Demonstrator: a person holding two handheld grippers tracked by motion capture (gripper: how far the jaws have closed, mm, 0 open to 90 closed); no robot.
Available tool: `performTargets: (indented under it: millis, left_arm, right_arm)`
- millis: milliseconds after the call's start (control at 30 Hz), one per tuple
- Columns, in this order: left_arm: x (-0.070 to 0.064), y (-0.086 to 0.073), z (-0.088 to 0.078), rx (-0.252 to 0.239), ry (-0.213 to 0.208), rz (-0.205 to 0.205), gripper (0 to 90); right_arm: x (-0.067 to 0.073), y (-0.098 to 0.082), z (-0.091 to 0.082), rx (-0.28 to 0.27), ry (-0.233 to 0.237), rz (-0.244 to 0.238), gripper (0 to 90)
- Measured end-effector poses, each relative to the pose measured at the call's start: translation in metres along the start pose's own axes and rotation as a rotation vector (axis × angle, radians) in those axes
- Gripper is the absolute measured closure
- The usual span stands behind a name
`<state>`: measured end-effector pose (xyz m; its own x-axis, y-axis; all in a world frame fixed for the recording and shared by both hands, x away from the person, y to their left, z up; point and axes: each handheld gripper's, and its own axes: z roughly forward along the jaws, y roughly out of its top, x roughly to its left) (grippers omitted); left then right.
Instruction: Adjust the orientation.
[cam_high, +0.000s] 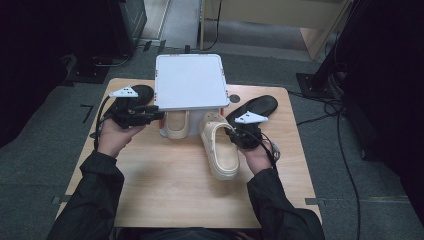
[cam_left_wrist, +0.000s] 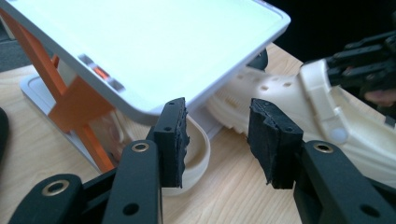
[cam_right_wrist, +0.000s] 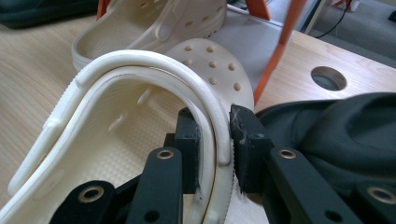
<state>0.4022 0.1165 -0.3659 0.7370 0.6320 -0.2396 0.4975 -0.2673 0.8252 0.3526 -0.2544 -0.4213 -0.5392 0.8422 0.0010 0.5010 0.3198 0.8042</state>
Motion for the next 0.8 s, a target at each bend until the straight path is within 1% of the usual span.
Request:
performTargets:
  millis: [33, 133, 233, 267, 300, 367, 467, 533, 633, 700, 800]
  left_arm:
    - [0.001, 0.003, 0.000, -0.003, -0.003, 0.003, 57.3]
    - [0.003, 0.013, -0.001, -0.005, 0.009, 0.019, 58.0]
    - [0.009, 0.019, 0.002, -0.002, 0.011, 0.021, 59.3]
    - [0.009, 0.019, 0.002, -0.002, 0.011, 0.021, 60.1]
    - [0.013, 0.022, 0.006, -0.006, 0.011, 0.014, 60.6]
    - [0.017, 0.022, 0.010, -0.006, 0.012, 0.014, 62.1]
    - [0.023, 0.021, 0.017, 0.000, 0.007, -0.006, 63.1]
    - [0.026, 0.020, 0.019, -0.011, -0.006, -0.015, 64.7]
    - [0.030, 0.020, 0.019, -0.025, 0.009, -0.019, 66.0]
    - [0.032, 0.019, 0.019, -0.031, 0.006, -0.024, 68.0]
    - [0.031, 0.019, 0.021, -0.031, 0.021, -0.009, 71.1]
  right_arm:
    - [0.001, 0.001, 0.004, 0.003, -0.001, -0.006, 74.6]
    - [0.003, 0.005, 0.014, 0.007, 0.002, -0.009, 74.6]
    - [0.005, 0.008, 0.024, 0.010, 0.002, 0.004, 74.5]
    - [0.005, 0.009, 0.028, 0.013, -0.003, -0.002, 74.5]
    - [0.006, 0.009, 0.031, 0.014, -0.011, -0.005, 74.4]
    - [0.009, 0.010, 0.037, 0.012, -0.020, -0.010, 74.3]
    - [0.011, 0.011, 0.045, 0.010, -0.034, -0.011, 74.2]
    - [0.014, 0.010, 0.050, 0.006, -0.039, -0.014, 73.8]
    - [0.018, 0.008, 0.054, -0.003, -0.058, -0.035, 73.3]
    - [0.019, 0.007, 0.055, -0.007, -0.056, -0.030, 72.5]
    - [0.022, 0.004, 0.057, -0.007, -0.047, -0.028, 70.9]
